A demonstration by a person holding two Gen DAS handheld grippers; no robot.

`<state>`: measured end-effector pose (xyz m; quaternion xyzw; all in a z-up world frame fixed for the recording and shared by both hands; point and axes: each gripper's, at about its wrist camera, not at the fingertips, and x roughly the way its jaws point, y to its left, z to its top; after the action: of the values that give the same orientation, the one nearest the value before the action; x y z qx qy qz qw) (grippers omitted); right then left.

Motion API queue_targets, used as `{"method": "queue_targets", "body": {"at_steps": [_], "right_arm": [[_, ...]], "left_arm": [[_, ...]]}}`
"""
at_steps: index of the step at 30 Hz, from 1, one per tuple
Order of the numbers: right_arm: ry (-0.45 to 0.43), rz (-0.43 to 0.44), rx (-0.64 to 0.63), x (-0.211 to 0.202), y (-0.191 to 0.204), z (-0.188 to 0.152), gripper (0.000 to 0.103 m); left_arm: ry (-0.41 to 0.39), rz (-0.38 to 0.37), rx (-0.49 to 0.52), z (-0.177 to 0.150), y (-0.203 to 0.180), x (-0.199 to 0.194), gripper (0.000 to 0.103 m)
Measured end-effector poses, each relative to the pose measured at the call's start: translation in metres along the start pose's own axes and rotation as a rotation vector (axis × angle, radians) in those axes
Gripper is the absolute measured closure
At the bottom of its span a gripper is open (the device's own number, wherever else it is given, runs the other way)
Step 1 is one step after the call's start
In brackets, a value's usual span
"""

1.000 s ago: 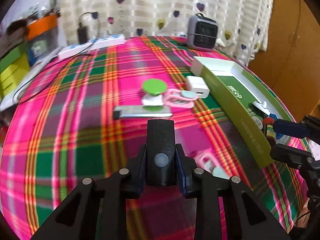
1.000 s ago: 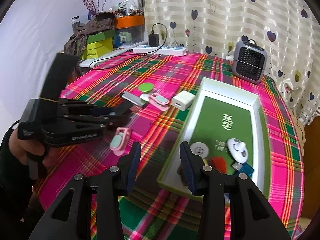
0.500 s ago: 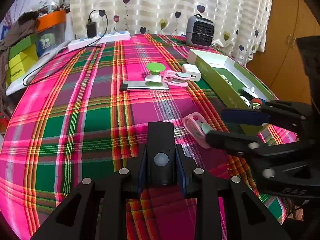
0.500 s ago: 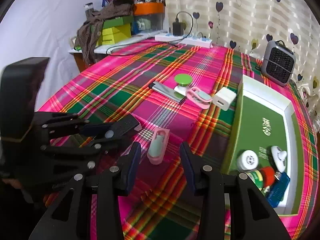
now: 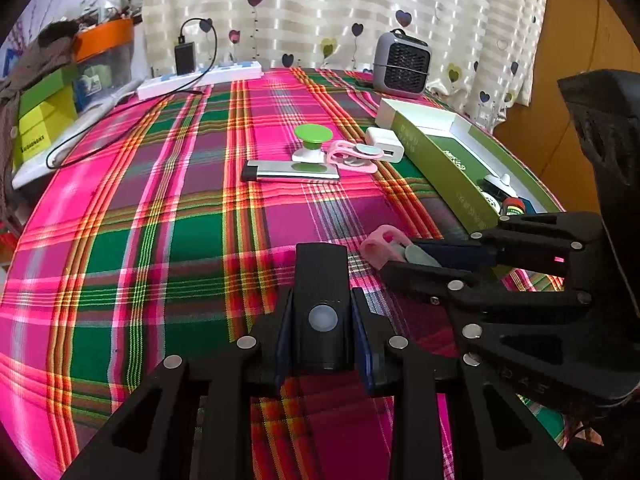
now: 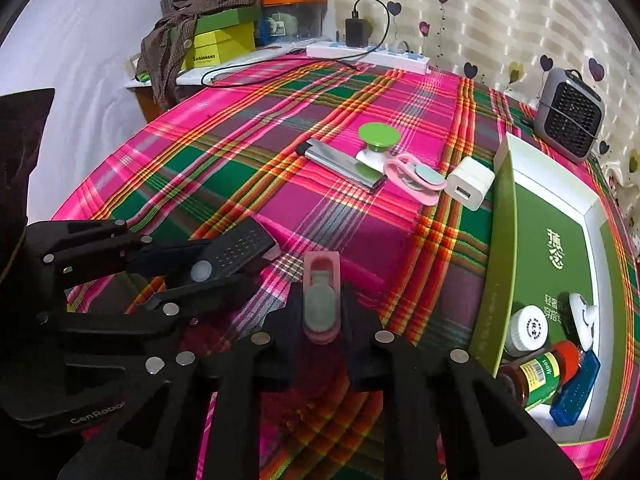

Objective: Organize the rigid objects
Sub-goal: 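Grasp the pink clip with the right gripper while the left holds the black clip, then carry the pink clip with the right gripper toward the green box while the left carries the black clip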

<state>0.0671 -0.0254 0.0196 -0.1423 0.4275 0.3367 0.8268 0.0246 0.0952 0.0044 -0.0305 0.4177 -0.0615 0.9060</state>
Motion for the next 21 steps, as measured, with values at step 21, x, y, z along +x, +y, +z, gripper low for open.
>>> {"method": "queue_targets", "body": {"at_steps": [21], "right_arm": [[-0.114, 0.028, 0.046, -0.042, -0.013, -0.011, 0.085]], "left_arm": [[-0.072, -0.006, -0.049, 0.0, -0.009, -0.014, 0.077]]}}
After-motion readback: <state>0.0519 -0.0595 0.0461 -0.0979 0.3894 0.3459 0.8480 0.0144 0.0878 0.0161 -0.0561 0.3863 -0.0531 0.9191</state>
